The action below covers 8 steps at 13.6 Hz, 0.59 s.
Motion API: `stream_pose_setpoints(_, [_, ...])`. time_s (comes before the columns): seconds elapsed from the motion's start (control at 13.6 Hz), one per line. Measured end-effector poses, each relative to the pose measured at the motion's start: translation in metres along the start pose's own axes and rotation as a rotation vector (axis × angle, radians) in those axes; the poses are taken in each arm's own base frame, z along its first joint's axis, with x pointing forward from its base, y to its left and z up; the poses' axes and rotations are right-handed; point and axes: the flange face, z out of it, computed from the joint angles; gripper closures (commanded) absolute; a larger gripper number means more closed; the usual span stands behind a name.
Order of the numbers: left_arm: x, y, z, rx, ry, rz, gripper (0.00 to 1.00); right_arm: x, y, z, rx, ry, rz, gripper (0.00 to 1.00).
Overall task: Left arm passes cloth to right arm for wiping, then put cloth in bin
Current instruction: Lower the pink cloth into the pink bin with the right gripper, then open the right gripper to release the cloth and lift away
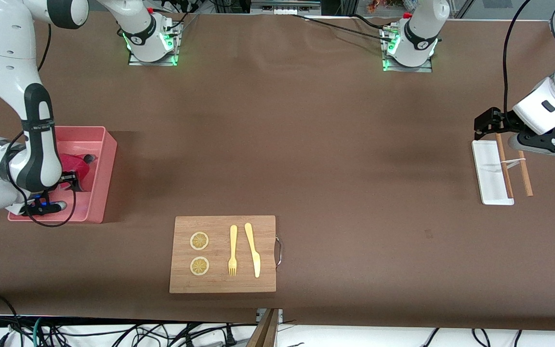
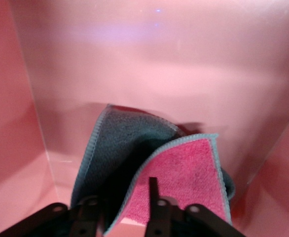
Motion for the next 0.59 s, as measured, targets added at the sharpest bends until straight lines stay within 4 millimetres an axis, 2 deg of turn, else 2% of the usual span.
stream_pose_setpoints(0.15, [0.0,0.0,0.0,0.0,0.0,0.0,0.0,-0.004,-0.005,-0.022,0.025,0.002,-0.002,0.0])
stream_pose_setpoints(0.37, [0.0,0.0,0.0,0.0,0.0,0.0,0.0,-0.02,-0.013,-0.078,0.047,0.024,-0.011,0.0])
stream_pose_setpoints(0.59, [0.0,0.0,0.0,0.0,0.0,0.0,0.0,-0.047,-0.019,-0.133,0.052,0.084,-0.019,0.0])
